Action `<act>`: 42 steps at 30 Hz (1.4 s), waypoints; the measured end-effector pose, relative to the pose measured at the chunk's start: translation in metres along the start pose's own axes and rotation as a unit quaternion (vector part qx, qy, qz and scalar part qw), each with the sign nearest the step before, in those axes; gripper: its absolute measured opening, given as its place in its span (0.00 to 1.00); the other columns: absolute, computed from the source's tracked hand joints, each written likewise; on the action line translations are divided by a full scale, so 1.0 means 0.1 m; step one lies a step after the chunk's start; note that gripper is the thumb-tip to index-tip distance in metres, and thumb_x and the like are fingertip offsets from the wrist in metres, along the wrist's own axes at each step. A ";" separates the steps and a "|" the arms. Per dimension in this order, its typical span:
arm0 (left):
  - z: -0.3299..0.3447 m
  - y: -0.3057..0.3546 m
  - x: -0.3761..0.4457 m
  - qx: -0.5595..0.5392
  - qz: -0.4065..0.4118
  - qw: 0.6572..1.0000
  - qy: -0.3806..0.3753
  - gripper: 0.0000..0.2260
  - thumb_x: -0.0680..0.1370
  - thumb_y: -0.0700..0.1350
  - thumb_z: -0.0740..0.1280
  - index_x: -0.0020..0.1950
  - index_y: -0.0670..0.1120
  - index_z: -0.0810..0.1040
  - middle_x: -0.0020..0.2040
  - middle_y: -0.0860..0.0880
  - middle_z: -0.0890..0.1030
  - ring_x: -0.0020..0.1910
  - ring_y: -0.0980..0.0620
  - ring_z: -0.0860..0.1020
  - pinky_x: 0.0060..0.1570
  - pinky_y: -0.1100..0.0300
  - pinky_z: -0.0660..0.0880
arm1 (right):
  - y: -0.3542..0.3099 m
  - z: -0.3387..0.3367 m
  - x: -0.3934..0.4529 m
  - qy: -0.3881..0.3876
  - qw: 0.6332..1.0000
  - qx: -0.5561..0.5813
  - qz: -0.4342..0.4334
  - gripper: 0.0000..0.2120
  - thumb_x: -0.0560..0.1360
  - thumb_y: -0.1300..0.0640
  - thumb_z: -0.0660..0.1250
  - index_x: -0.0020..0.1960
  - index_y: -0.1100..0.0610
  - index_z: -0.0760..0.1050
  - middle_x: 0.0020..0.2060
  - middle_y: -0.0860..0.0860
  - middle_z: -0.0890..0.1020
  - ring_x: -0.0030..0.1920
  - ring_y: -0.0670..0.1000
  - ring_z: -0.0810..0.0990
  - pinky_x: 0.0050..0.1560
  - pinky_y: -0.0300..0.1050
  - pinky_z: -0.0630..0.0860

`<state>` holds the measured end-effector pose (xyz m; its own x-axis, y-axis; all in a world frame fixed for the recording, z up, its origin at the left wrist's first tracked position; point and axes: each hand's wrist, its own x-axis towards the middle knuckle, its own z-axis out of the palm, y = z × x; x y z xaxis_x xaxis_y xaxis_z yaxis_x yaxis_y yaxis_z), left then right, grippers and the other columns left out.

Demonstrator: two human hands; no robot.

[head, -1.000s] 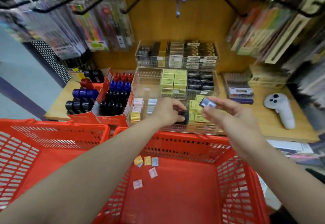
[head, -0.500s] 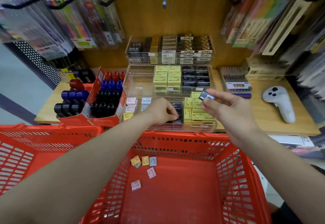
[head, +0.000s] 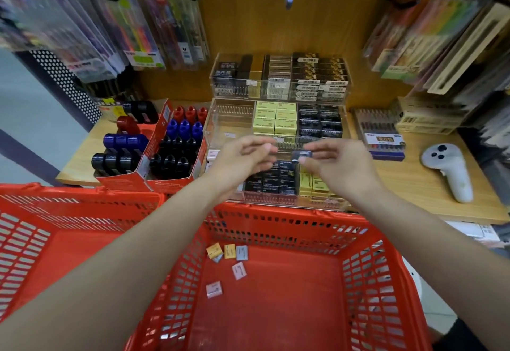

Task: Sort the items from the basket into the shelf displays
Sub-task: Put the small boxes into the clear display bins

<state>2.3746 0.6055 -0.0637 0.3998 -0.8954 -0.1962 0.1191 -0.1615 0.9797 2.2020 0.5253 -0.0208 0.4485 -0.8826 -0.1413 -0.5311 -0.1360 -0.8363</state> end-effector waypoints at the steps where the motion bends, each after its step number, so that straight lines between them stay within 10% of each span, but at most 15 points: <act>1: -0.04 0.04 0.00 0.035 0.021 0.999 0.015 0.08 0.80 0.37 0.67 0.51 0.49 0.82 0.51 0.48 0.85 0.52 0.51 0.83 0.48 0.65 0.79 | -0.05 0.08 0.06 -0.007 0.999 -0.048 -0.010 0.08 0.72 0.54 0.76 0.49 0.47 0.81 0.43 0.45 0.83 0.40 0.42 0.81 0.31 0.26 0.71; 7: -0.34 -0.10 0.00 0.391 0.095 0.913 0.061 0.05 0.79 0.42 0.70 0.52 0.51 0.84 0.36 0.61 0.76 0.31 0.63 0.71 0.29 0.76 0.67 | -0.22 0.62 0.36 -0.041 0.978 -0.202 -0.032 0.12 0.71 0.56 0.77 0.53 0.59 0.83 0.49 0.54 0.84 0.47 0.53 0.83 0.43 0.38 0.74; 22: -0.54 -0.32 -0.08 0.520 0.182 0.833 -0.049 0.14 0.78 0.37 0.65 0.61 0.47 0.82 0.68 0.52 0.76 0.64 0.47 0.71 0.65 0.51 0.70 | 0.05 0.96 0.46 -0.028 0.927 -0.350 -0.134 0.06 0.77 0.56 0.69 0.52 0.58 0.78 0.44 0.57 0.83 0.48 0.60 0.82 0.46 0.50 0.80; 32: -0.40 -0.28 -0.10 0.680 0.145 0.710 -0.112 0.24 0.80 0.37 0.58 0.77 0.49 0.66 0.76 0.55 0.66 0.65 0.48 0.64 0.59 0.53 0.73 | -0.08 0.57 0.35 -0.024 0.934 -0.320 -0.156 0.08 0.76 0.63 0.65 0.49 0.58 0.82 0.43 0.56 0.84 0.46 0.57 0.83 0.48 0.51 0.82; 38: -0.30 -0.23 -0.08 0.687 0.142 0.705 -0.103 0.27 0.78 0.35 0.60 0.77 0.49 0.66 0.75 0.54 0.67 0.66 0.47 0.65 0.58 0.55 0.70 | -0.04 -0.03 0.19 0.006 0.939 -0.267 -0.217 0.07 0.77 0.59 0.67 0.50 0.52 0.83 0.40 0.46 0.84 0.40 0.44 0.81 0.42 0.33 0.76; 42: -0.19 -0.18 -0.08 0.655 0.143 0.734 -0.103 0.20 0.81 0.38 0.59 0.73 0.48 0.72 0.73 0.51 0.69 0.67 0.46 0.66 0.64 0.56 0.64 | 0.19 -0.28 0.09 0.013 0.935 -0.263 -0.237 0.07 0.76 0.59 0.68 0.51 0.50 0.83 0.46 0.46 0.84 0.44 0.44 0.81 0.51 0.43 0.79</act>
<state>2.3861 0.6232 -0.0804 0.0753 -0.9926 -0.0956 -0.9742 -0.0937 0.2052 2.1753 0.5022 -0.0234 0.7094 -0.6765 0.1980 -0.5598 -0.7114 -0.4249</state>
